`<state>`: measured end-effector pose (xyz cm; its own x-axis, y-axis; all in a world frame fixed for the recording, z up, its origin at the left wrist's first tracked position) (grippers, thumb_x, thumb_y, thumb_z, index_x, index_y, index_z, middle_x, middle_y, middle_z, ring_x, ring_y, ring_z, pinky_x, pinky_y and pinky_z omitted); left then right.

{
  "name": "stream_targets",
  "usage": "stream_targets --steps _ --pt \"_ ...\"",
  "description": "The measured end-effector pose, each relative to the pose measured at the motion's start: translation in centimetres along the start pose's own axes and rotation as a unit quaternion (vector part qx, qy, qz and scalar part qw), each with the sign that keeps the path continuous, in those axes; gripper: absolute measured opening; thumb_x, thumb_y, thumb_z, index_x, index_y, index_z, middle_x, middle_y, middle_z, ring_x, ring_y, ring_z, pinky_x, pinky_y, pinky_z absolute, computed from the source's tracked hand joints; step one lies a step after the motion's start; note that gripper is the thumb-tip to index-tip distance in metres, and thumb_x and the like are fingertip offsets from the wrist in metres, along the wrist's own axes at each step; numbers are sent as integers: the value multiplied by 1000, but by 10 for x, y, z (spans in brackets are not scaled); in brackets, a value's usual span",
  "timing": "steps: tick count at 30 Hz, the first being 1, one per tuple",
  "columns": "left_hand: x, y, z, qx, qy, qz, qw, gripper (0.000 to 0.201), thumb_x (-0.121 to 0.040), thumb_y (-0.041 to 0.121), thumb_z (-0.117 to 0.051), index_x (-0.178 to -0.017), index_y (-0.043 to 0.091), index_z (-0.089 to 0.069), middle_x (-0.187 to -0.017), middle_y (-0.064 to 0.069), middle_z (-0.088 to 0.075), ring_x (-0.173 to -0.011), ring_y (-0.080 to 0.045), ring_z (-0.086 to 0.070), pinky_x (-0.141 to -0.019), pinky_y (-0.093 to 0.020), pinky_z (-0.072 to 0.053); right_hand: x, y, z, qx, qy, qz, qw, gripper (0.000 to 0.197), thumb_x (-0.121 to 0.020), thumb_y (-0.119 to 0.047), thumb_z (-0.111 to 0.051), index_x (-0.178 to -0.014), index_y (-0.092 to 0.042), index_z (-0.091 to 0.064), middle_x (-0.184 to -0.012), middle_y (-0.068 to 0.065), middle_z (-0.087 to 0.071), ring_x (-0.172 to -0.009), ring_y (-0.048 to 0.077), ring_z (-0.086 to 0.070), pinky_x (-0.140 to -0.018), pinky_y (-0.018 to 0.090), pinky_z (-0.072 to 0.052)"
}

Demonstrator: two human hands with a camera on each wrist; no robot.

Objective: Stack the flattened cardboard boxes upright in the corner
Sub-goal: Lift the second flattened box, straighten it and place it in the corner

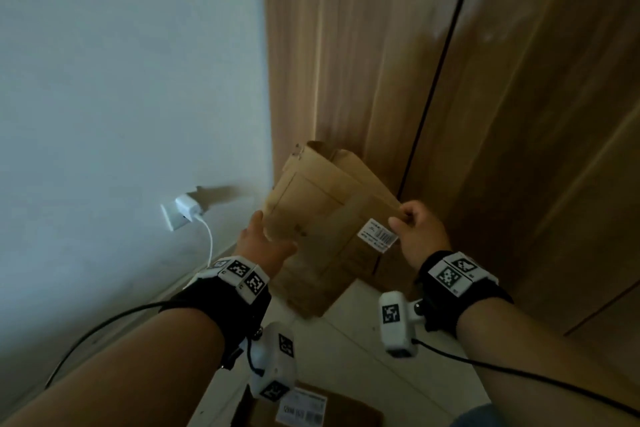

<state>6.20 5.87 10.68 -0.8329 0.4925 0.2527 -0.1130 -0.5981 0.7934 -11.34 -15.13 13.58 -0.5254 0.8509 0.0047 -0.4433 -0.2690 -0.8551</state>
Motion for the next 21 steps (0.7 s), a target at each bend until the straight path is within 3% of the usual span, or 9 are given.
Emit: stream_targets --steps 1,4,6,8,12,15,18,21 --pt "-4 -7 8 2 6 4 1000 101 -57 41 -67 -146 21 -22 -141 -16 -46 -124 -36 -49 -100 -43 -44 1 0 -7 -37 0 -17 999 9 -90 -18 -55 -99 -18 -53 -102 5 -60 -93 23 -61 -82 40 -55" --pt "-12 -24 24 15 21 17 1000 82 -72 33 -69 -142 17 -28 -133 -14 -53 -117 -34 -55 -89 -34 -46 1 8 -30 -172 -9 -82 982 7 -91 -14 -54 -92 -21 -54 -105 12 -64 -93 28 -65 -86 50 -55" --pt "-16 -35 32 46 31 32 998 78 -75 31 -69 -141 20 -27 -132 -14 -54 -116 -35 -56 -90 -36 -47 2 8 -47 -250 -17 -111 962 7 -93 -10 -50 -95 -15 -54 -98 12 -63 -82 25 -64 -73 43 -57" --pt "-22 -47 35 92 40 56 993 81 -75 31 -70 -141 22 -24 -136 -16 -50 -118 -37 -53 -94 -38 -47 3 6 -58 -297 -24 -124 946 12 -94 -8 -47 -87 -16 -52 -91 11 -62 -73 22 -63 -58 33 -53" --pt "-28 -63 40 186 91 106 973 83 -76 26 -71 -141 13 -22 -130 -11 -48 -123 -40 -48 -89 -39 -46 4 7 -74 -361 -44 -149 920 18 -96 -5 -43 -82 -16 -49 -86 11 -61 -70 22 -62 -43 24 -50" --pt "-37 -76 44 209 111 132 963 84 -73 31 -72 -139 5 -28 -137 -20 -48 -123 -40 -49 -92 -40 -44 0 13 -82 -371 -50 -162 913 19 -96 -6 -42 -82 -16 -49 -85 11 -61 -72 23 -61 -44 26 -51" --pt "-49 -82 45 239 88 128 958 82 -66 39 -75 -135 9 -42 -131 -14 -56 -116 -38 -56 -96 -46 -48 -6 21 -86 -368 -53 -172 912 19 -97 -7 -41 -82 -18 -47 -87 10 -62 -73 24 -62 -44 26 -51" --pt "-57 -85 45 265 85 131 952 89 -64 37 -76 -140 16 -34 -133 -11 -53 -118 -39 -54 -97 -53 -46 -11 28 -92 -378 -54 -179 907 21 -96 -7 -42 -80 -22 -43 -93 11 -62 -74 25 -63 -46 27 -51"
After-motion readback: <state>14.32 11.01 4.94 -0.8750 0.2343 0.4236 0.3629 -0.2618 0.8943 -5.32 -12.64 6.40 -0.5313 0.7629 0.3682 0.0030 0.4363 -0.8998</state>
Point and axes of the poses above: each hand's wrist, its own x-axis away from the middle knuckle, its own z-axis out of the back of the hand, y = z × x, the point moved 8 cm from there along -x, towards the middle knuckle
